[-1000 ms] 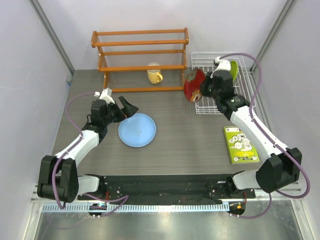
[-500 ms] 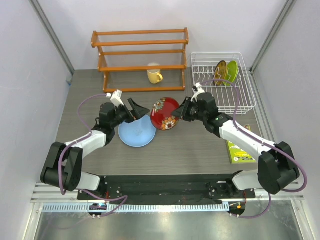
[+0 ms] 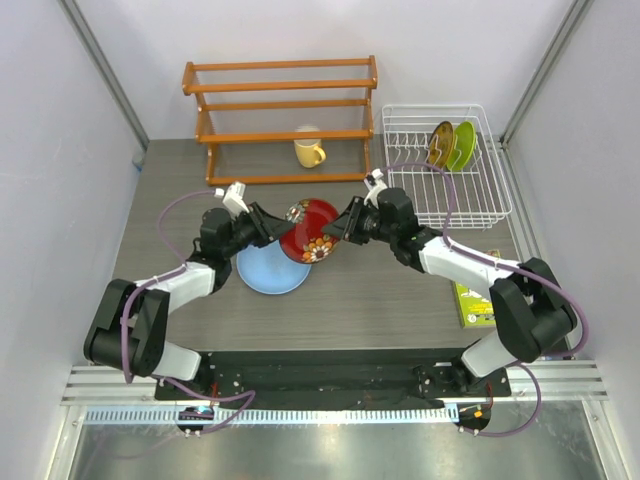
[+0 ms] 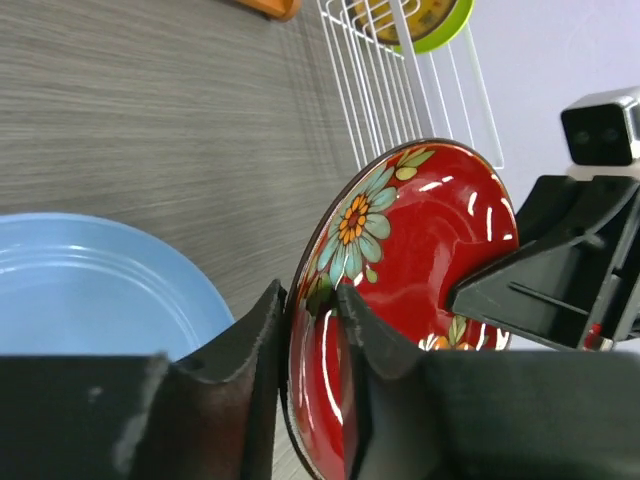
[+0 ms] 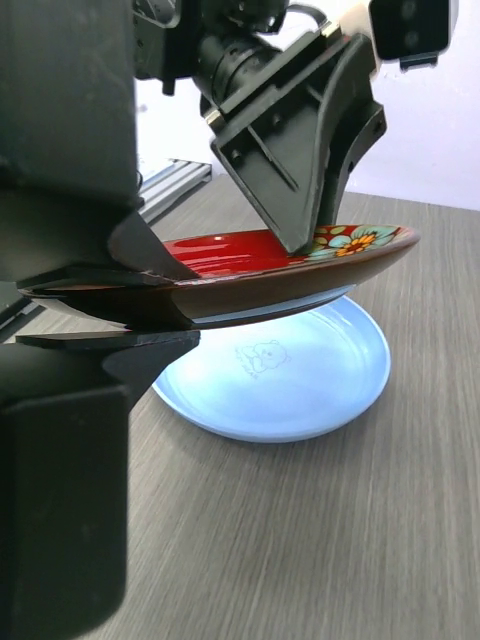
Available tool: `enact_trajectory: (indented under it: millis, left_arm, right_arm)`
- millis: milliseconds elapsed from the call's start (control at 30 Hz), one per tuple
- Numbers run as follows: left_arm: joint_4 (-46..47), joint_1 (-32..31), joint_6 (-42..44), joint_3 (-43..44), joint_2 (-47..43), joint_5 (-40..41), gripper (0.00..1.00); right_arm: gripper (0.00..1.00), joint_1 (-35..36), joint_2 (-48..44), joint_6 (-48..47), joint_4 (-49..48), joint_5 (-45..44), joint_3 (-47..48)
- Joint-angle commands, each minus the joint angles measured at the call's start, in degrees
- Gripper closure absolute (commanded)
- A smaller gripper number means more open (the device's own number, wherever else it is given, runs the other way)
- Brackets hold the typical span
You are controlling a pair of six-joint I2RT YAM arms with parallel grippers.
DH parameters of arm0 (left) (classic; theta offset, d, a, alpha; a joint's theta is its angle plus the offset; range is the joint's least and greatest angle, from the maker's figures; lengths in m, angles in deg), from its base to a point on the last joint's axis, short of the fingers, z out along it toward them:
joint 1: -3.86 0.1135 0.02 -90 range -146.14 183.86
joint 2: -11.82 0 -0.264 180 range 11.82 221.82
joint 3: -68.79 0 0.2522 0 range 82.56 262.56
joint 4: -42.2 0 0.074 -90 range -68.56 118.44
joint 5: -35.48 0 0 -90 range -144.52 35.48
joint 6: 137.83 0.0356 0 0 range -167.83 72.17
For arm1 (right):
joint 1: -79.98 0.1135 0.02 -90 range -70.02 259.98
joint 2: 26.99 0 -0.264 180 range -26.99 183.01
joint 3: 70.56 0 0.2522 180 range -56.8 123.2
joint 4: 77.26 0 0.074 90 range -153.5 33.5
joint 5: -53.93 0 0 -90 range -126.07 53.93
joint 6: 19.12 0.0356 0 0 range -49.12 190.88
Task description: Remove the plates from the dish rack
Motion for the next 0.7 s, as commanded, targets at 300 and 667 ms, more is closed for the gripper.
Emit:
enact_trajectory:
  millis: [300, 667]
  left_arm:
    - [4.60, -0.58, -0.45, -0.01, 1.65, -4.54, 1.00]
    - [-20.09, 0.30, 11.50, 3.41, -7.92, 9.25, 1.00]
  right_arm:
    - [0.86, 0.16, 0.29, 1.36, -8.24, 3.70, 4.45]
    - [0.39, -3.61, -3.92, -16.73, 18.82, -15.09, 12.36]
